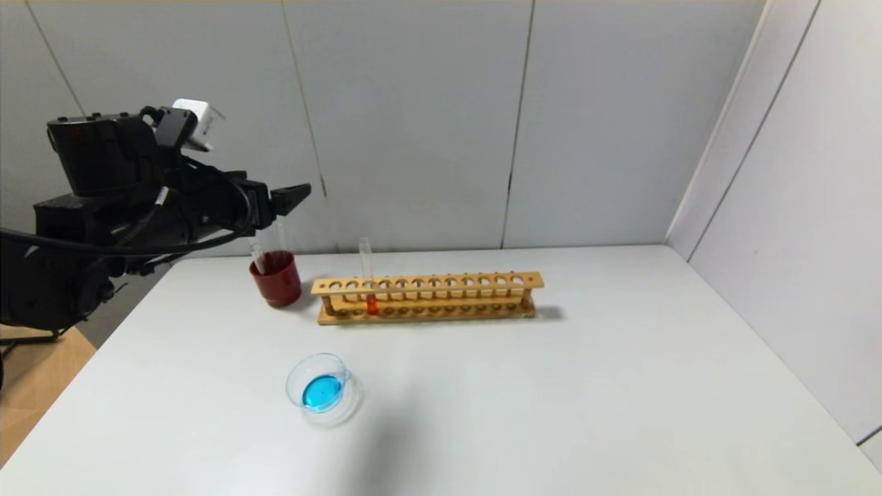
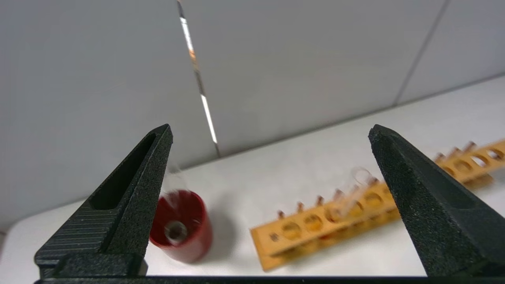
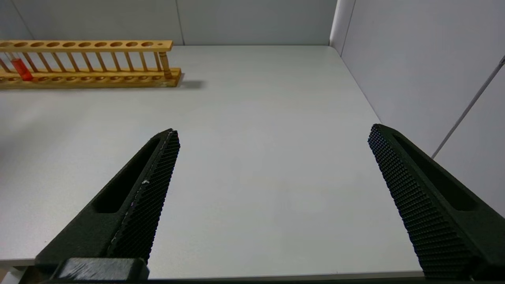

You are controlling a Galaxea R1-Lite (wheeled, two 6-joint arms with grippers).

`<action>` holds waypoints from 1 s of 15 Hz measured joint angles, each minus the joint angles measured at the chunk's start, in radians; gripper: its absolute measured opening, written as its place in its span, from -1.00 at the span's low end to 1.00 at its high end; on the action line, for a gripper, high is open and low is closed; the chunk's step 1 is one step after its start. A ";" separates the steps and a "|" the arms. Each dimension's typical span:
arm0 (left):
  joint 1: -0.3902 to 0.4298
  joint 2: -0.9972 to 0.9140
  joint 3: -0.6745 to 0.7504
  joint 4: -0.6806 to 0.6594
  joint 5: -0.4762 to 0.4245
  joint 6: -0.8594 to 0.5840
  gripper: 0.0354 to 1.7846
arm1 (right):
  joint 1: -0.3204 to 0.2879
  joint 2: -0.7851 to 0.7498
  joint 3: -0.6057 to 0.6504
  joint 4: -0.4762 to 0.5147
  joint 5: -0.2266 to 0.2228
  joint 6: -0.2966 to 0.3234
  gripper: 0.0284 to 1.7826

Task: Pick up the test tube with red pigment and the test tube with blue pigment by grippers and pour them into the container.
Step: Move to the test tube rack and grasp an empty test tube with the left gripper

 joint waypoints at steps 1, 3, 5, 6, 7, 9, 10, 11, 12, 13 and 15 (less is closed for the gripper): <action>-0.014 -0.007 0.028 -0.004 -0.001 -0.016 0.96 | 0.000 0.000 0.000 0.000 0.000 0.000 0.96; -0.039 -0.017 0.073 -0.025 -0.002 -0.046 0.96 | 0.000 0.000 0.000 0.000 0.000 0.000 0.96; -0.059 -0.020 0.130 -0.077 -0.002 -0.052 0.96 | 0.000 0.000 0.000 0.000 0.000 0.000 0.96; -0.072 -0.020 0.164 -0.112 -0.002 -0.053 0.96 | 0.000 0.000 0.000 0.000 0.000 0.000 0.96; -0.087 -0.019 0.204 -0.150 0.000 -0.054 0.96 | 0.000 0.000 0.000 0.000 0.000 0.000 0.96; -0.106 -0.004 0.270 -0.220 0.003 -0.052 0.96 | 0.000 0.000 0.000 0.000 0.000 0.000 0.96; -0.110 0.011 0.296 -0.258 0.004 -0.045 0.96 | 0.000 0.000 0.000 0.000 0.000 0.000 0.96; -0.116 0.029 0.318 -0.297 0.004 -0.041 0.96 | 0.000 0.000 0.000 0.000 0.000 0.000 0.96; -0.123 0.048 0.335 -0.341 0.003 -0.041 0.96 | 0.000 0.000 0.000 0.000 0.000 0.000 0.96; -0.131 0.072 0.346 -0.381 0.003 -0.040 0.96 | 0.000 0.000 0.000 0.000 0.000 0.000 0.96; -0.153 0.124 0.354 -0.442 0.008 -0.040 0.96 | 0.000 0.000 0.000 0.000 0.000 0.000 0.96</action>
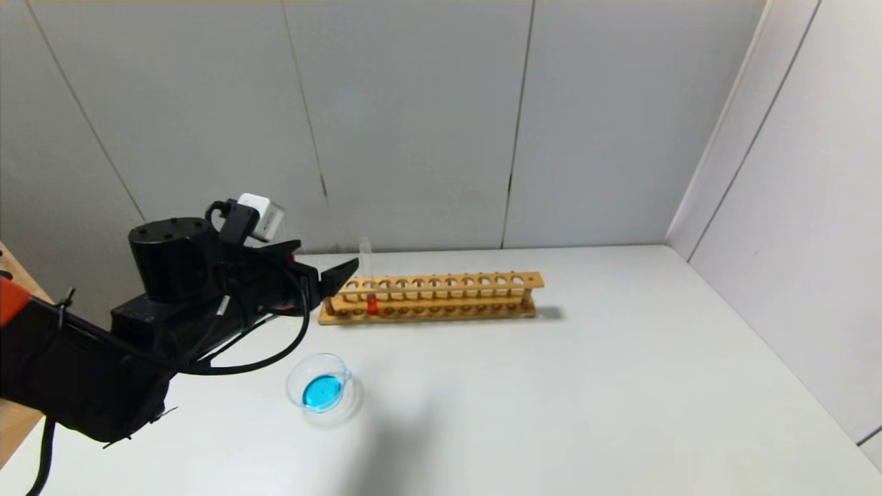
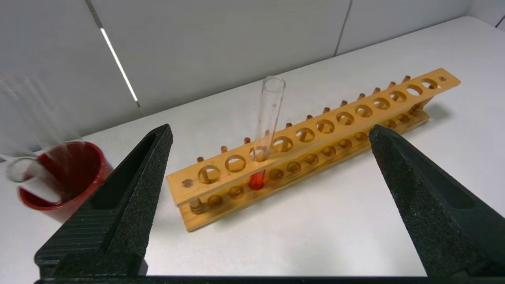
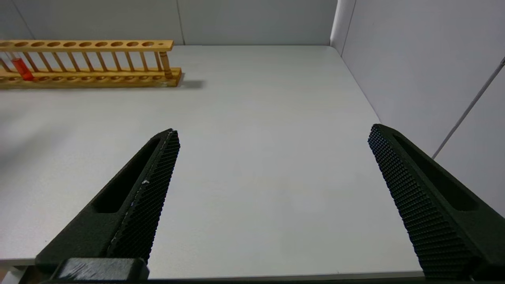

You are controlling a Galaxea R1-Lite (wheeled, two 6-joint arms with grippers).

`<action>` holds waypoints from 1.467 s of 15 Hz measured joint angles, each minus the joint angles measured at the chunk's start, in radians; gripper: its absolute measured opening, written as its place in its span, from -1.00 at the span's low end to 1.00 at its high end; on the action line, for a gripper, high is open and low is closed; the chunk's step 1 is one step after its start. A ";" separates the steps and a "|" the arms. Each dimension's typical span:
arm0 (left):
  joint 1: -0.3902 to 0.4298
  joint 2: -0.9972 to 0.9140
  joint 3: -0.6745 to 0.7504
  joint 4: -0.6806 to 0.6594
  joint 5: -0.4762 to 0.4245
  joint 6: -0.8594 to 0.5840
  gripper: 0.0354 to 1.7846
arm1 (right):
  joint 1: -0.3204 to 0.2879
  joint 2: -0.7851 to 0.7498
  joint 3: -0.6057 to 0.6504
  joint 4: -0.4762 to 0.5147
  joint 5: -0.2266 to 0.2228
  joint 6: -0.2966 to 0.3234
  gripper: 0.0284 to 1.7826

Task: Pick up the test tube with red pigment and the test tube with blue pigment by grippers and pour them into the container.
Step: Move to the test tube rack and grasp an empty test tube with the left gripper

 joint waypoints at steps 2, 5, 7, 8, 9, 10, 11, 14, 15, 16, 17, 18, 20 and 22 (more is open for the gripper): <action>-0.016 0.057 -0.003 -0.042 0.001 0.001 0.96 | 0.000 0.000 0.000 0.000 0.000 0.000 0.96; -0.022 0.136 -0.036 -0.052 0.002 0.000 0.96 | 0.000 0.000 0.000 0.000 0.000 0.000 0.96; -0.023 0.179 -0.064 -0.053 0.002 0.000 0.96 | 0.000 0.000 0.000 0.000 0.000 0.000 0.96; -0.022 0.199 -0.081 -0.053 0.002 0.000 0.96 | 0.000 0.000 0.000 0.000 0.000 0.000 0.96; -0.022 0.218 -0.100 -0.052 0.002 0.000 0.96 | 0.000 0.000 0.000 0.000 0.000 0.000 0.96; -0.022 0.237 -0.123 -0.051 0.002 0.000 0.96 | 0.000 0.000 0.000 0.000 0.000 0.000 0.96; -0.021 0.255 -0.145 -0.048 0.002 0.001 0.96 | 0.000 0.000 0.000 0.000 0.000 0.000 0.96; -0.013 0.307 -0.207 -0.040 0.002 0.001 0.96 | 0.000 0.000 0.000 0.000 0.000 0.000 0.96; -0.010 0.322 -0.223 -0.039 0.002 0.002 0.96 | 0.000 0.000 0.000 0.000 0.000 0.000 0.96; -0.008 0.337 -0.238 -0.038 0.002 0.002 0.96 | 0.000 0.000 0.000 0.000 0.000 0.000 0.96; -0.008 0.347 -0.249 -0.036 0.002 0.002 0.96 | 0.000 0.000 0.000 0.000 0.000 0.000 0.96; -0.007 0.357 -0.259 -0.032 0.002 0.002 0.96 | 0.000 0.000 0.000 0.000 0.000 0.000 0.96; -0.006 0.370 -0.280 -0.016 0.002 0.002 0.96 | 0.000 0.000 0.000 0.000 0.000 0.000 0.96; -0.006 0.379 -0.291 -0.011 0.002 0.001 0.96 | 0.000 0.000 0.000 0.000 0.000 0.000 0.96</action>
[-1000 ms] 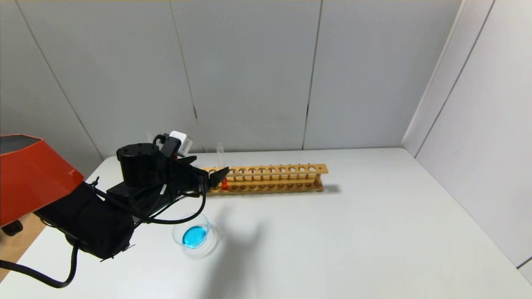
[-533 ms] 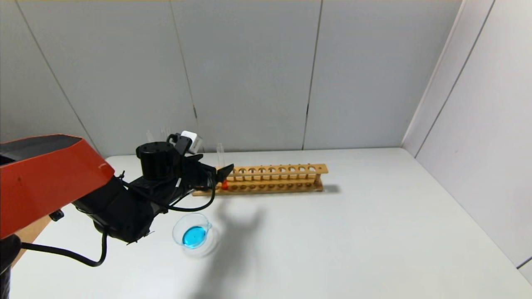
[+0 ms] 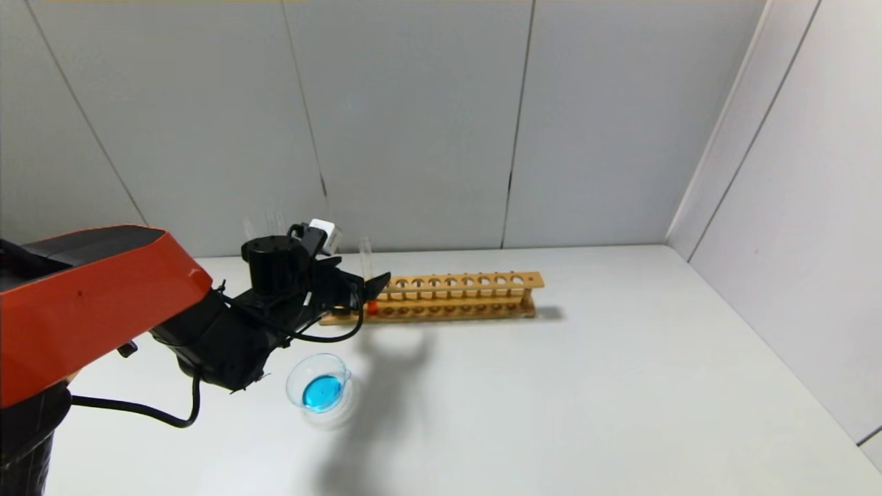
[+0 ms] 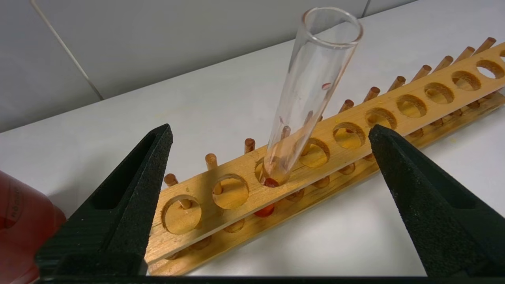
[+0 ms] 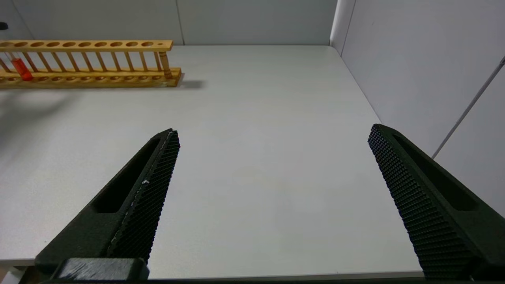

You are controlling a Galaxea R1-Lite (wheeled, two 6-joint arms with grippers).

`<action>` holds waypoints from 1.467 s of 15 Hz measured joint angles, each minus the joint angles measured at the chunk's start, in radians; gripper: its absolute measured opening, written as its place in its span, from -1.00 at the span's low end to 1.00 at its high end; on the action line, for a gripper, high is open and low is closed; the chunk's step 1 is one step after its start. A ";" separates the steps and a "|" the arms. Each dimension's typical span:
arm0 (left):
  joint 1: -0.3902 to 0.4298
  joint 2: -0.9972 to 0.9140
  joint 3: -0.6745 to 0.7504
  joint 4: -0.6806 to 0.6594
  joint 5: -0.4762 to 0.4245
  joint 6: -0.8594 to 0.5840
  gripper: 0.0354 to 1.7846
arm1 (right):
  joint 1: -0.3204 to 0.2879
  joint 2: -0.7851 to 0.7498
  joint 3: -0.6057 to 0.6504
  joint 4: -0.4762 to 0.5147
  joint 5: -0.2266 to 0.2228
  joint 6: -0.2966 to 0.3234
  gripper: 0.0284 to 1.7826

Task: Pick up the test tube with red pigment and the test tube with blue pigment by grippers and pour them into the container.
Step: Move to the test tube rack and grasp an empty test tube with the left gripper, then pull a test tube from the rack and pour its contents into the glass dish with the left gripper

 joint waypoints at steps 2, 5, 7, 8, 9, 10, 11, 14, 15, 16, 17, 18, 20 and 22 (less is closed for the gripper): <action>-0.001 0.005 -0.007 0.002 0.000 0.000 0.96 | 0.000 0.000 0.000 0.000 0.000 0.000 0.96; -0.001 0.016 -0.030 0.008 -0.001 0.000 0.86 | 0.000 0.000 0.000 0.000 0.000 0.000 0.96; -0.003 0.029 -0.045 0.008 -0.001 0.000 0.64 | 0.000 0.000 0.000 0.000 0.000 0.000 0.96; -0.005 0.035 -0.052 0.007 -0.001 0.000 0.51 | 0.000 0.000 0.000 0.000 0.000 0.000 0.96; -0.008 0.042 -0.057 0.006 -0.001 -0.001 0.31 | 0.000 0.000 0.000 0.000 0.000 0.000 0.96; -0.008 0.046 -0.060 0.006 -0.001 -0.001 0.11 | 0.000 0.000 0.000 0.000 0.000 0.000 0.96; -0.007 0.048 -0.061 0.003 -0.001 -0.001 -0.11 | 0.000 0.000 0.000 0.000 0.000 0.000 0.96; -0.007 0.050 -0.061 -0.001 0.000 -0.001 -0.63 | 0.000 0.000 0.000 0.000 0.000 0.000 0.96; -0.007 0.050 -0.060 -0.001 0.000 -0.001 -0.69 | 0.000 0.000 0.000 0.000 0.000 0.000 0.96; -0.007 0.049 -0.059 -0.002 0.000 -0.001 -0.69 | 0.000 0.000 0.000 0.000 0.000 0.000 0.96; -0.007 0.047 -0.058 -0.001 0.000 0.000 -0.69 | 0.000 0.000 0.000 0.000 0.000 0.000 0.96; -0.007 0.044 -0.058 -0.002 0.000 -0.001 -0.69 | 0.000 0.000 0.000 0.000 0.000 0.000 0.96; -0.007 0.036 -0.058 0.000 0.001 0.000 -0.69 | 0.000 0.000 0.000 0.000 0.000 0.000 0.96; -0.007 0.017 -0.063 0.010 0.002 0.007 -0.69 | 0.000 0.000 0.000 0.000 0.000 0.000 0.96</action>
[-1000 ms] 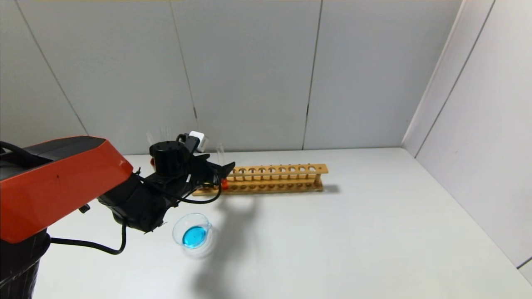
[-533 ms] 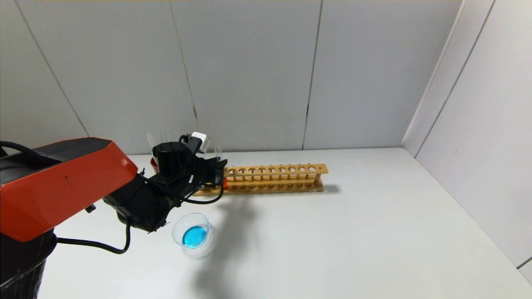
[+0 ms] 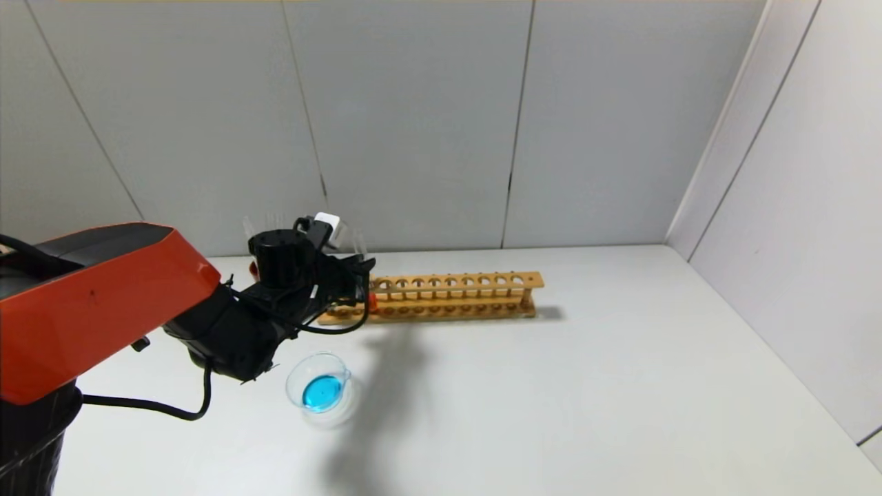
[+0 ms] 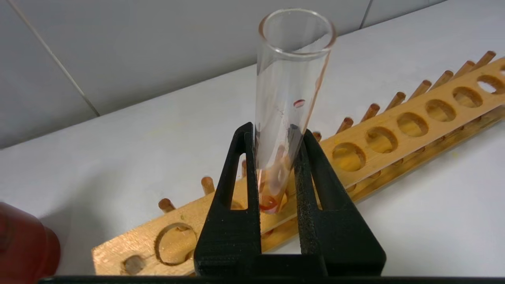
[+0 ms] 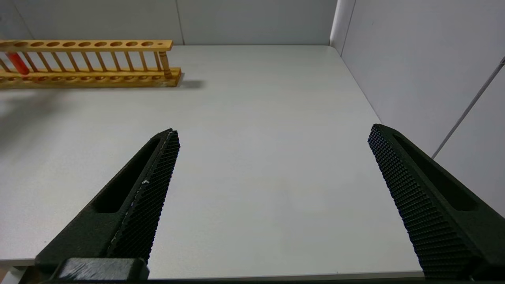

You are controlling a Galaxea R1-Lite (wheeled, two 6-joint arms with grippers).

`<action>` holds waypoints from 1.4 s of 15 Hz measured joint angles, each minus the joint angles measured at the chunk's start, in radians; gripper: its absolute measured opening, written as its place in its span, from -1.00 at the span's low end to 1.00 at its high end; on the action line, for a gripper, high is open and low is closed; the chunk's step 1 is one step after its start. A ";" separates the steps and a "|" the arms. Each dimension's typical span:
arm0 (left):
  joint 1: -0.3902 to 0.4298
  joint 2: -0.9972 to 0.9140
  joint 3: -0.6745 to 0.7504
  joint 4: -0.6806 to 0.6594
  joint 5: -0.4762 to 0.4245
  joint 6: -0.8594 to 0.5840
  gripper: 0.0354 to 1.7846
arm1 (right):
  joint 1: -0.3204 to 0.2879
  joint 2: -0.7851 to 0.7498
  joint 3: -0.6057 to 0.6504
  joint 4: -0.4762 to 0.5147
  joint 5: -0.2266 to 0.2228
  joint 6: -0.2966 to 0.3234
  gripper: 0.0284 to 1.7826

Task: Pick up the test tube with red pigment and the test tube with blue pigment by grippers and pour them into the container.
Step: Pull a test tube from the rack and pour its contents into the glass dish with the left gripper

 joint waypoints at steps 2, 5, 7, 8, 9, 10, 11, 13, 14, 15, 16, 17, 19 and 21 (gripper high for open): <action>0.001 -0.033 -0.014 0.036 0.000 0.011 -0.69 | 0.000 0.000 0.000 0.000 0.000 0.000 0.96; 0.003 -0.101 -0.044 0.112 -0.001 0.032 -0.69 | 0.000 0.000 0.000 0.000 0.000 0.000 0.96; 0.005 -0.157 -0.059 0.157 -0.002 0.073 -0.69 | 0.000 0.000 0.000 0.000 0.000 0.000 0.96; 0.007 -0.186 -0.063 0.177 -0.004 0.089 -0.69 | 0.000 0.000 0.000 0.000 0.000 0.000 0.96; 0.006 -0.215 -0.069 0.202 -0.006 0.106 -0.69 | 0.000 0.000 0.000 0.000 0.000 0.000 0.96; 0.006 -0.241 -0.077 0.232 -0.006 0.129 -0.69 | 0.000 0.000 0.000 0.000 0.000 0.000 0.96; 0.010 -0.266 -0.087 0.262 -0.005 0.163 -0.69 | 0.000 0.000 0.000 0.000 0.000 0.000 0.96; 0.032 -0.305 -0.100 0.305 -0.004 0.239 -0.69 | 0.000 0.000 0.000 0.000 0.000 0.000 0.96; 0.043 -0.328 -0.104 0.333 -0.004 0.279 -0.69 | 0.000 0.000 0.000 0.000 0.000 0.000 0.96; 0.051 -0.353 -0.108 0.362 -0.005 0.312 -0.69 | 0.000 0.000 0.000 0.000 0.000 0.000 0.96; 0.060 -0.380 -0.114 0.392 -0.005 0.336 -0.69 | 0.000 0.000 0.000 0.000 0.000 0.000 0.96; 0.066 -0.409 -0.120 0.425 -0.005 0.350 -0.69 | 0.000 0.000 0.000 0.000 0.000 0.000 0.96; 0.074 -0.470 -0.127 0.489 -0.006 0.357 -0.69 | 0.000 0.000 0.000 0.000 0.000 0.000 0.96; 0.081 -0.531 -0.129 0.539 -0.007 0.358 -0.69 | 0.000 0.000 0.000 0.000 0.000 0.000 0.96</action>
